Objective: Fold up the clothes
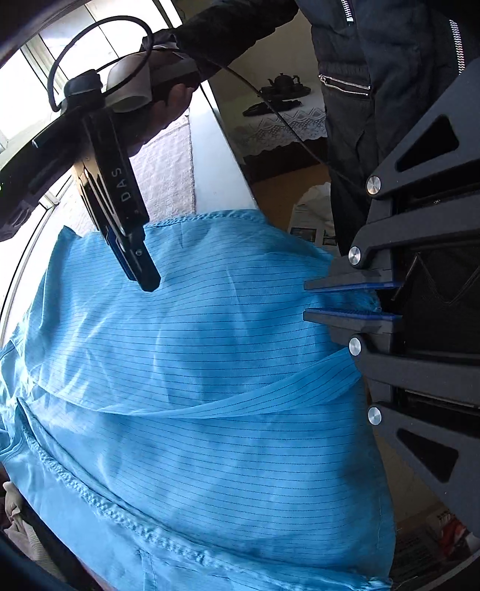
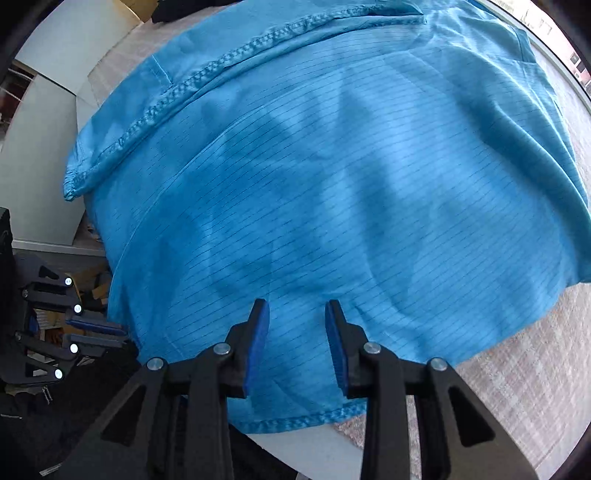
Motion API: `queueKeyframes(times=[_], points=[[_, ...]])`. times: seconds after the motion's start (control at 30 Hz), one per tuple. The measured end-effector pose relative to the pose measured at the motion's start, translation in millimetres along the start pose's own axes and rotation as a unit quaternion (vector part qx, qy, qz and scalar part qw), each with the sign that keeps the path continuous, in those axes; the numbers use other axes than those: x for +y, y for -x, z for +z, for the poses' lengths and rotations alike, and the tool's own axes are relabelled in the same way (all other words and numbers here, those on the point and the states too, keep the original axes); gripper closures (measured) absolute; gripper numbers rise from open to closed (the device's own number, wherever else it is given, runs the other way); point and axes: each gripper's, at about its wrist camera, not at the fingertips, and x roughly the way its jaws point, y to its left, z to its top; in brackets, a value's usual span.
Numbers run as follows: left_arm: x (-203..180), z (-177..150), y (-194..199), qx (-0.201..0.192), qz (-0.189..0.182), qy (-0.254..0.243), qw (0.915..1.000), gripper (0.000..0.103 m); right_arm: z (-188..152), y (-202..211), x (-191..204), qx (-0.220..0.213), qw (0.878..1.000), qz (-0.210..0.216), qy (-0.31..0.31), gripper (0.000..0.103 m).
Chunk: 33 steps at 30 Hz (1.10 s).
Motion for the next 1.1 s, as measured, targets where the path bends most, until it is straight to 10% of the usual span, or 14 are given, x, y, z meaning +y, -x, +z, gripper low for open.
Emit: queueKeyframes(times=[0.33, 0.97, 1.07, 1.1], points=[[-39.4, 24.7, -8.5, -0.007, 0.019, -0.045, 0.9988, 0.097, -50.4, 82.5, -219.4, -0.153, 0.939, 0.026, -0.306, 0.055], [-60.3, 72.8, -34.7, -0.004, 0.045, -0.065, 0.9968, 0.097, -3.1, 40.1, -237.4, -0.154, 0.942, 0.042, -0.295, 0.055], [-71.9, 81.8, -40.1, -0.010, 0.050, -0.078, 0.9957, 0.095, -2.3, 40.1, -228.6, -0.162, 0.941, 0.081, -0.286, 0.099], [-76.2, 84.5, -42.8, -0.009, 0.051, -0.085, 0.9950, 0.091, -2.0, 42.0, -227.1, -0.162, 0.939, 0.093, -0.290, 0.099]])
